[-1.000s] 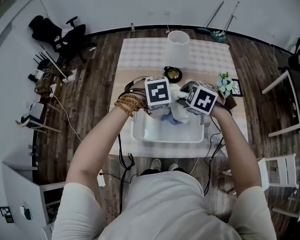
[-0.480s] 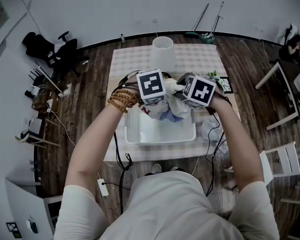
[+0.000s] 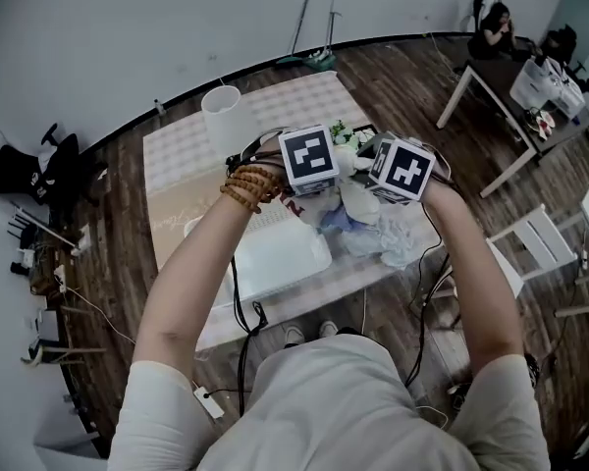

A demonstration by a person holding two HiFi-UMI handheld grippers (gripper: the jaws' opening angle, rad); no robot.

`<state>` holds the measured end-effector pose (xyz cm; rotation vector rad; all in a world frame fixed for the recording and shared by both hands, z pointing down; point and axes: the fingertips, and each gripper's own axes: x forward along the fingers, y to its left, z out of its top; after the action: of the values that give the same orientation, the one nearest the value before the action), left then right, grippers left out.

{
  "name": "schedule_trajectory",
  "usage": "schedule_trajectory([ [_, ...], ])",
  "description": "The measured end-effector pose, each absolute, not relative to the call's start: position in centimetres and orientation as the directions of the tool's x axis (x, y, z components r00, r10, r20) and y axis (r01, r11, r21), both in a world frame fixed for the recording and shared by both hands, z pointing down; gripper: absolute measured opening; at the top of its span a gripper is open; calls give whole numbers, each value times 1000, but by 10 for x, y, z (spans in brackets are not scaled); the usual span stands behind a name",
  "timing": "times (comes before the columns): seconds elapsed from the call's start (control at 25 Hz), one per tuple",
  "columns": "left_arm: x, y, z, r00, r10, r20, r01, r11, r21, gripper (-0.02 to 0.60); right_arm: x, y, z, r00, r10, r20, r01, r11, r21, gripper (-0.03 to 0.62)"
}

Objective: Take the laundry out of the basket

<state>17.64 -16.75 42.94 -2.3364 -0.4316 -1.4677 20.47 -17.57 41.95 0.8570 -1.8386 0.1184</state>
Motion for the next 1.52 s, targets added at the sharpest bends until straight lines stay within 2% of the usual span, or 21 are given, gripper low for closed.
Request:
schedule_trajectory([
  [0.08,207,-149,428,421,107,901,476,-871,-119,86,237,-157,418,-143,-507,850,-648,697,306,121],
  [0.2,261,-130,420,484,101,869,542,-815,-206,86,277,-126,416,-92,-512,854,-702,641,309,120],
  [0.4,302,-92,420,471,144,870,609,-766,-203,84,316,-89,418,-52,-504,862,-749,591,301,120],
  [0.8,309,-80,471,439,171,882,622,-766,-161,83,321,-82,469,-94,-456,885,-761,606,232,121],
  [0.92,309,-78,507,409,185,894,624,-771,-126,83,322,-83,502,-108,-439,892,-767,607,206,121],
  [1.12,313,-83,578,381,129,915,630,-761,-155,83,329,-88,572,-116,-422,899,-787,592,176,121],
  [1.52,314,-94,705,190,74,979,689,-720,-79,86,339,-88,694,-160,-442,882,-877,473,78,126],
])
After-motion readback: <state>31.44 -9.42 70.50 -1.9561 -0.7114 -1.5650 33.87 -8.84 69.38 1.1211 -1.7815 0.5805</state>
